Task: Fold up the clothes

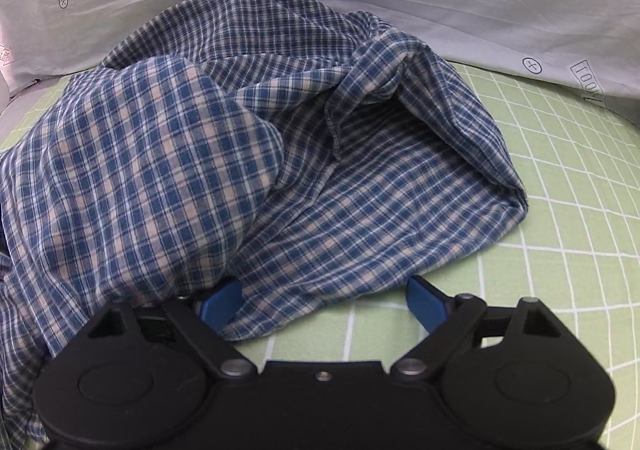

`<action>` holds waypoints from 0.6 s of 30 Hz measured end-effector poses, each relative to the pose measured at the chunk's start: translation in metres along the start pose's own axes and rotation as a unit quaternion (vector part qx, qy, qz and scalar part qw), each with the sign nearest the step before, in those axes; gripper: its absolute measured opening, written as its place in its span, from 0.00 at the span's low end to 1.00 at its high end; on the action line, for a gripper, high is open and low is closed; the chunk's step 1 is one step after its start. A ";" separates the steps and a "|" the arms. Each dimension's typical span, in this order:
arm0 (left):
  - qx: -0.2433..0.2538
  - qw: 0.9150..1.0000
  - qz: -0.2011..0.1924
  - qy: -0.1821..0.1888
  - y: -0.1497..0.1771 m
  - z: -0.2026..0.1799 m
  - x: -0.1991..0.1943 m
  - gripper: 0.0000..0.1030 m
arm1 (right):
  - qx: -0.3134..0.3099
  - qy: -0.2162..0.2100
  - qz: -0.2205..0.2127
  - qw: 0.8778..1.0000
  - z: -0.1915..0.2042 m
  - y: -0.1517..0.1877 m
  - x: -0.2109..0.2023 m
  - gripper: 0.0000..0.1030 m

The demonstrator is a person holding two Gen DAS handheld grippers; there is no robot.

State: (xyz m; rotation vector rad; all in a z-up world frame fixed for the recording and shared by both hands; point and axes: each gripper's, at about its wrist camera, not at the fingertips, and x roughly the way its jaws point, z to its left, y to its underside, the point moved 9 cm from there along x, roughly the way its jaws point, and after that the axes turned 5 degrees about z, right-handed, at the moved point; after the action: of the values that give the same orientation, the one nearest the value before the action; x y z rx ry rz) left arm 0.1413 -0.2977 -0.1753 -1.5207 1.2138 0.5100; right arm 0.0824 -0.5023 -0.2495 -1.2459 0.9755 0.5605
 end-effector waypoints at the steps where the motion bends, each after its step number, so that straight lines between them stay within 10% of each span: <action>1: 0.001 1.000 0.001 -0.002 0.001 0.000 0.001 0.68 | -0.009 -0.004 -0.006 1.000 0.002 -0.001 -0.003 0.68; 4: 0.009 1.000 0.001 -0.009 0.003 -0.004 0.001 0.68 | -0.042 -0.013 -0.018 0.999 0.008 -0.002 -0.010 0.12; 18: 0.052 0.997 0.046 0.022 0.019 -0.042 0.039 0.67 | -0.043 -0.019 -0.033 0.998 0.005 0.004 -0.014 0.09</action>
State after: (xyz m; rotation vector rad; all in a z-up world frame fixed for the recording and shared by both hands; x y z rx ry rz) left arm 0.1280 -0.3500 -0.2018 -1.3979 1.3295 0.4687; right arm 0.0734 -0.4948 -0.2392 -1.3353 0.8834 0.5766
